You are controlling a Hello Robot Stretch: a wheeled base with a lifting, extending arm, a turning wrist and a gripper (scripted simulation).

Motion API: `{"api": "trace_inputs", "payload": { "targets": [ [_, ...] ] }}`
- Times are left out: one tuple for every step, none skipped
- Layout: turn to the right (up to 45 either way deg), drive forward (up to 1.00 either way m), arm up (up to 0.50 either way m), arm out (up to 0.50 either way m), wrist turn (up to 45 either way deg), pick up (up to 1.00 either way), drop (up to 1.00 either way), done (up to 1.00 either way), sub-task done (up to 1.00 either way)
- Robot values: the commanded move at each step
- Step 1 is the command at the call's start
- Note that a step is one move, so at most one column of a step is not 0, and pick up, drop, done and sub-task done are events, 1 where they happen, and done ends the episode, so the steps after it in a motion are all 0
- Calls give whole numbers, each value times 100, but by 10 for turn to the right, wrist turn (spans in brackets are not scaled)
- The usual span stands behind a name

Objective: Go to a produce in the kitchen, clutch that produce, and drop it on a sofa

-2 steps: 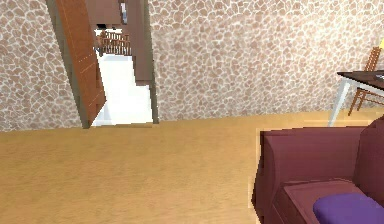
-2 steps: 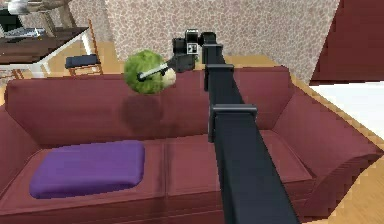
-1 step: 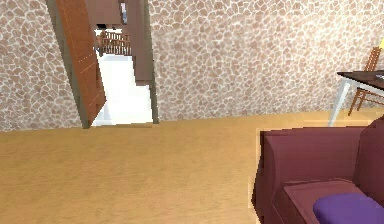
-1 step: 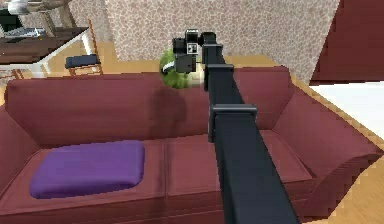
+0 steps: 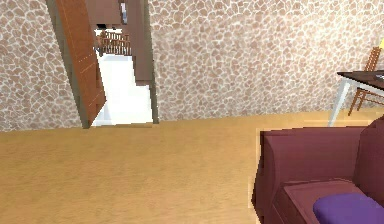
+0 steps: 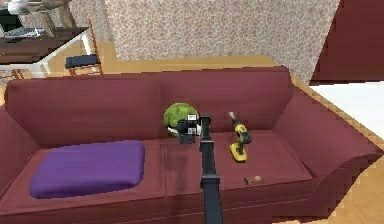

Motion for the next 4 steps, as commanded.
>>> {"api": "trace_inputs", "payload": {
  "targets": [
    [0,0,-32,0,0,0,0,0,0],
    [0,0,0,0,0,0,100,0,0],
    [0,0,10,0,0,0,0,0,0],
    [0,0,0,-8,0,0,0,0,0]
  ]
}}
